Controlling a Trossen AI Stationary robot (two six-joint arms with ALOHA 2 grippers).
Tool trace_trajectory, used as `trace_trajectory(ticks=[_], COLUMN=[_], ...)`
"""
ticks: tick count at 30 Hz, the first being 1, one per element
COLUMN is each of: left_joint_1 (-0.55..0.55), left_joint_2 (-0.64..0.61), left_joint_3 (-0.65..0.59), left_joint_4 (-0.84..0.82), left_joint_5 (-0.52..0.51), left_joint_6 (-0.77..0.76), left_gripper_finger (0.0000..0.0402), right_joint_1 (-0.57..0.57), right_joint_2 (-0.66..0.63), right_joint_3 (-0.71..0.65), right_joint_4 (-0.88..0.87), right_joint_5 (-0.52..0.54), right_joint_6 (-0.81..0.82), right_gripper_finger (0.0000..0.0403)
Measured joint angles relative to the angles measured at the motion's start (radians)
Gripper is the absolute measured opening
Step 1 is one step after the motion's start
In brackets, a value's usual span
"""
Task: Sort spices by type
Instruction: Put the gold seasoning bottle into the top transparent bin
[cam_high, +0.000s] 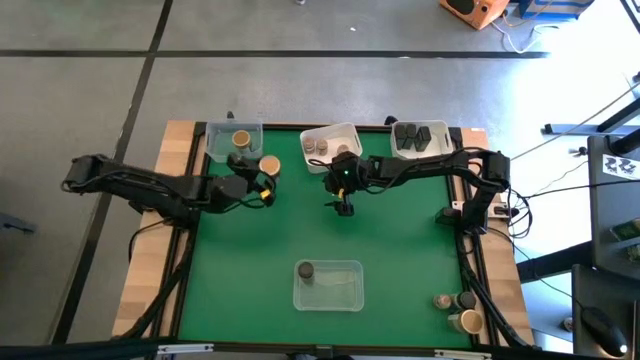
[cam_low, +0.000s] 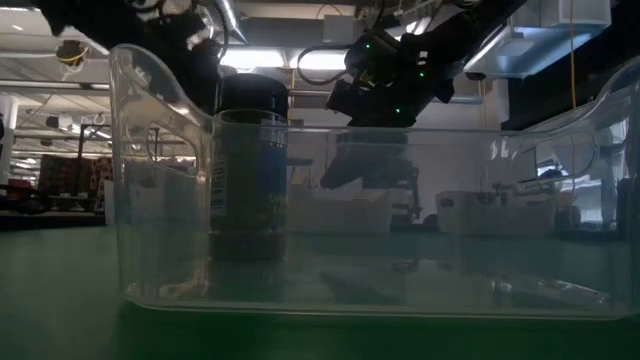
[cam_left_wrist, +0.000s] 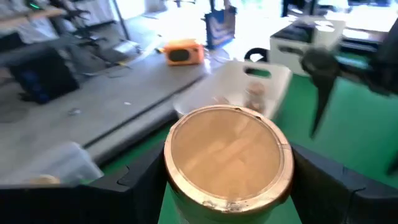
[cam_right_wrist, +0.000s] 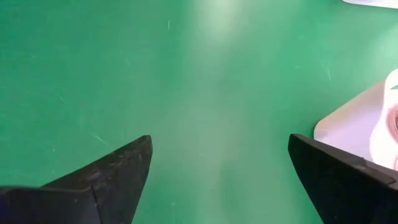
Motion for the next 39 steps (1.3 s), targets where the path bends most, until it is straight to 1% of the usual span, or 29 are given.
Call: trace_trajectory(ticks=[5,9,13,19,28,39], left_joint_1=[0.003,0.006,0.029,0.101,0.279,0.462], left_joint_2=[-0.063,-0.114,-0.162,-0.204,-0.203,-0.201], left_joint_3=[0.061,0.075,0.075,0.075,0.074,0.063], left_joint_4=[-0.125,-0.146,-0.169,-0.192,-0.271,-0.277], left_joint_5=[-0.118,-0.173,-0.179,-0.186,-0.196,-0.179], left_joint_6=[0.031,0.036,0.03,0.023,0.002,-0.029], left_gripper_finger=[0.0258,0.0258,0.0258,0.0258,0.0258,0.0258], right_joint_1=[0.0,0.0,0.0,0.0,0.0,0.0], right_joint_2=[0.0,0.0,0.0,0.0,0.0,0.0], right_joint_3=[0.0,0.0,0.0,0.0,0.0,0.0], right_joint_4=[0.0,0.0,0.0,0.0,-0.003,0.009], right_joint_5=[0.0,0.0,0.0,0.0,0.0,0.0], right_joint_6=[0.0,0.0,-0.002,-0.007,-0.007,-0.007], right_gripper_finger=[0.0374,0.0374,0.0374,0.0374,0.0374,0.0374])
